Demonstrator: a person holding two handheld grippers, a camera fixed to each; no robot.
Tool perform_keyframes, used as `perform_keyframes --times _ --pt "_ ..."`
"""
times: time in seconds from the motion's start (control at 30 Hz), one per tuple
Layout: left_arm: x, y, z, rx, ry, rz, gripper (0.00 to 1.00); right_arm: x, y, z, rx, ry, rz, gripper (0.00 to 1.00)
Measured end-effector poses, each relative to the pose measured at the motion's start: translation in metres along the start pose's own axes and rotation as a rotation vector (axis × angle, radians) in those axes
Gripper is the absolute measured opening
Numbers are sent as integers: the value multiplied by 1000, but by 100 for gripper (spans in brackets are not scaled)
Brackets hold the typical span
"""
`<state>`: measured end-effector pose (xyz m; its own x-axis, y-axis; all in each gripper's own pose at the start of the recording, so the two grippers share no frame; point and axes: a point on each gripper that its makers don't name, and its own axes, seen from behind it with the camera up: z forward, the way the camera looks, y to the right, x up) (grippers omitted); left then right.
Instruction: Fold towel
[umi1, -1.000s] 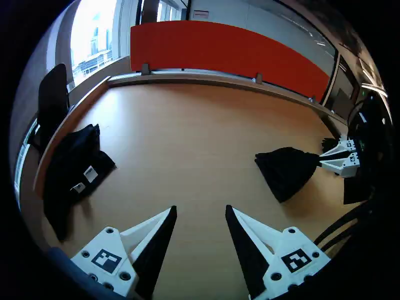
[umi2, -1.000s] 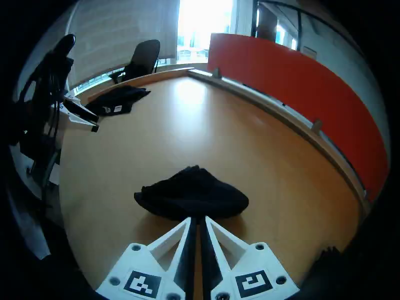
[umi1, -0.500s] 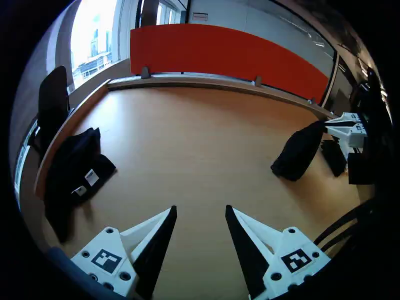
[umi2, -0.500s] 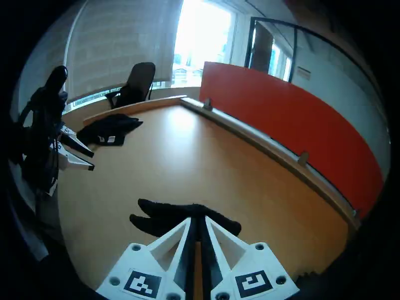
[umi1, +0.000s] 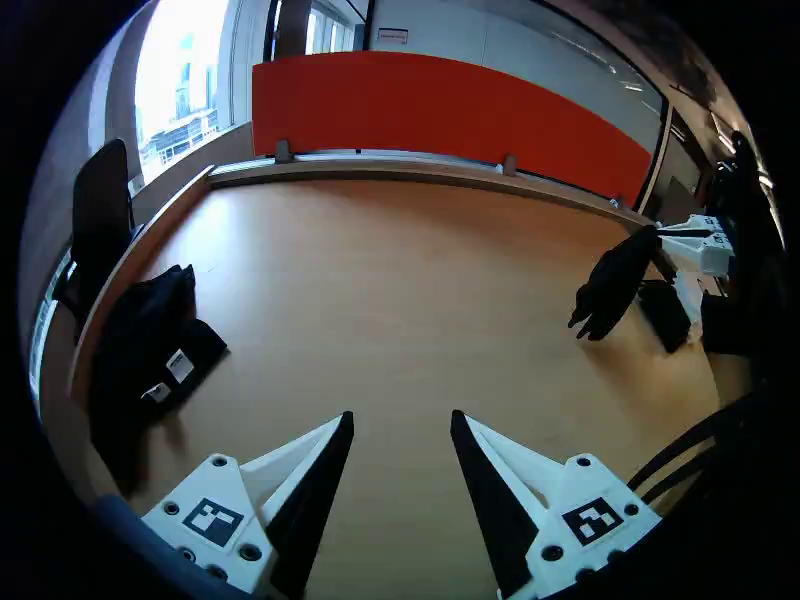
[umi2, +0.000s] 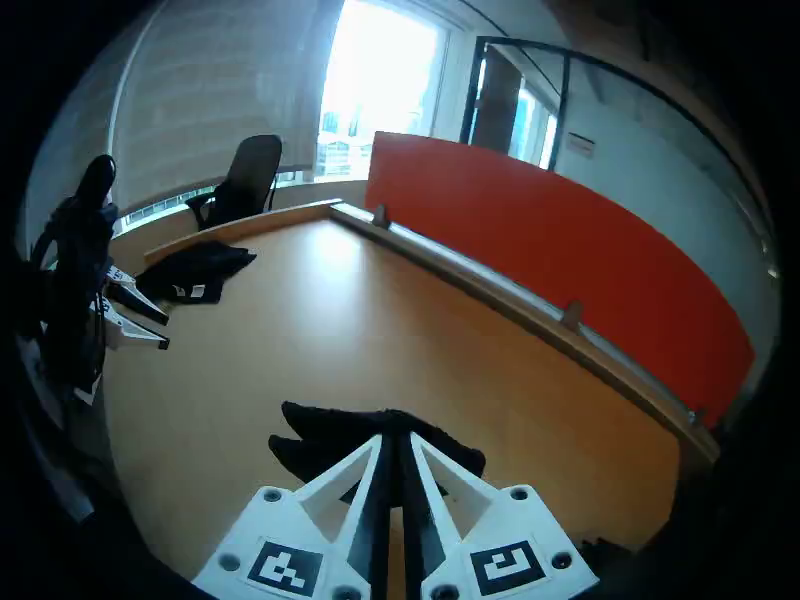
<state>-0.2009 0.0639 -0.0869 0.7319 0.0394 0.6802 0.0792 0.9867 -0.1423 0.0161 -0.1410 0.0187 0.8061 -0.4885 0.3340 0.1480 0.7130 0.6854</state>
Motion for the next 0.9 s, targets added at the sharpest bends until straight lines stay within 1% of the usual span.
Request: perform_keyframes --times 0.2,0.63,0.9 --pt "3 2 2 -4 1 10 71 -5 25 -10 -43 -4 22 4" --pt "8 6 7 -12 0 28 71 -28 101 -39 -156 -44 53 4" --pt "10 9 11 -14 -2 31 71 -36 139 -50 -205 -58 67 4"
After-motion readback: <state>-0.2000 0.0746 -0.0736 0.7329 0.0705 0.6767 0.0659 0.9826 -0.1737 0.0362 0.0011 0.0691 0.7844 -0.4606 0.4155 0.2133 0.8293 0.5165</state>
